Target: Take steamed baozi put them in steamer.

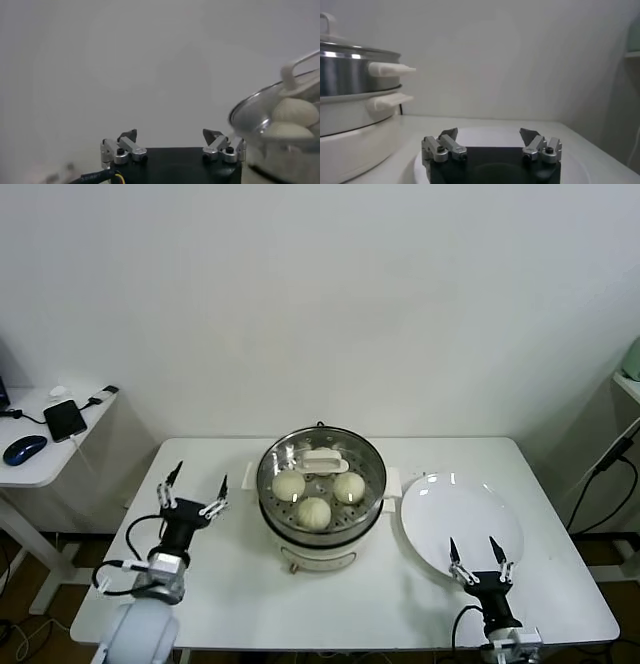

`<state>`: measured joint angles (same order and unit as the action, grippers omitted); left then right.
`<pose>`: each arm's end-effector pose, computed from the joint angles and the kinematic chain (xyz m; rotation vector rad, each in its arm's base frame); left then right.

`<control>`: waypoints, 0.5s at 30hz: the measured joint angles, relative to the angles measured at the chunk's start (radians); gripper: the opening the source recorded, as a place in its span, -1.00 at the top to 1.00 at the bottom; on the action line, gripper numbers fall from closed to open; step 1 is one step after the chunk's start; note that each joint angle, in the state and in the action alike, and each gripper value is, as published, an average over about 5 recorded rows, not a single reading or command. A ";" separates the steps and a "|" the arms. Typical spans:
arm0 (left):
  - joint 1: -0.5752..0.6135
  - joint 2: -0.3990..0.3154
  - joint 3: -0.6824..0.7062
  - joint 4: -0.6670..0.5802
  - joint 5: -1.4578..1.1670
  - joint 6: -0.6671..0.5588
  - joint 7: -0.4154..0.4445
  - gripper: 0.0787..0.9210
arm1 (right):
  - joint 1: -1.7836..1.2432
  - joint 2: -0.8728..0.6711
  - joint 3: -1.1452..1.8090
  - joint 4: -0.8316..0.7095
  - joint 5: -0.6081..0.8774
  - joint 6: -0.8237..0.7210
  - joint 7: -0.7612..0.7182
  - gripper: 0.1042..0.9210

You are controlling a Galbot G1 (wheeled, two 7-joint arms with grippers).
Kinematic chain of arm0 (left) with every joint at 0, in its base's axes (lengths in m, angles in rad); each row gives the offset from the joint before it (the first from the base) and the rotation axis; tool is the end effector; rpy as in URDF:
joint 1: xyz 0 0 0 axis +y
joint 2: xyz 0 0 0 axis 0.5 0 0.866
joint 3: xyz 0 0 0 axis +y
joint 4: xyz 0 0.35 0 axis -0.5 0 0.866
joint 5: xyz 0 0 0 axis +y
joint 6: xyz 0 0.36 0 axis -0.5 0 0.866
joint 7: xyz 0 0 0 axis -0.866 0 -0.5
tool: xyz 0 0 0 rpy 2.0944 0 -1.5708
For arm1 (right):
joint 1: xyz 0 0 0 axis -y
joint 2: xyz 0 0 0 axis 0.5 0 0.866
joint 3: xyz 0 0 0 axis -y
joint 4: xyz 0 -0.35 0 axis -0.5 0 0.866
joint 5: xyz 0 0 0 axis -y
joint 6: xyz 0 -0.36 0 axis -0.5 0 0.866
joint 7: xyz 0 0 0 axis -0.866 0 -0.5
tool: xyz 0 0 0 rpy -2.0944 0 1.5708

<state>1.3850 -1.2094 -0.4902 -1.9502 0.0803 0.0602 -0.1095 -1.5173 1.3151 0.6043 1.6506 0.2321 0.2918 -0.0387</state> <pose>0.2468 0.0662 -0.3057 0.0566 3.0702 0.6408 0.1814 -0.1093 -0.4326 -0.0094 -3.0586 0.0692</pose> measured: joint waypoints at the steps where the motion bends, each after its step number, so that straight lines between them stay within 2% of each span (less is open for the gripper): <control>1: 0.007 0.000 -0.010 0.022 -0.042 -0.020 0.002 -0.77 | 0.001 0.000 0.000 -0.002 0.003 0.001 0.000 -0.76; 9: 0.049 -0.010 -0.046 0.181 -0.255 -0.150 0.029 -0.77 | 0.007 -0.008 0.002 -0.014 0.019 0.004 0.000 -0.76; 15: 0.078 -0.024 -0.047 0.233 -0.315 -0.208 0.046 -0.77 | 0.008 -0.015 0.003 -0.018 0.029 0.004 -0.001 -0.76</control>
<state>1.4631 -1.2329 -0.5377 -1.7168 -0.2350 -0.1480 -0.0640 -1.5096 1.3004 0.6068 1.6323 0.2612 0.2959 -0.0395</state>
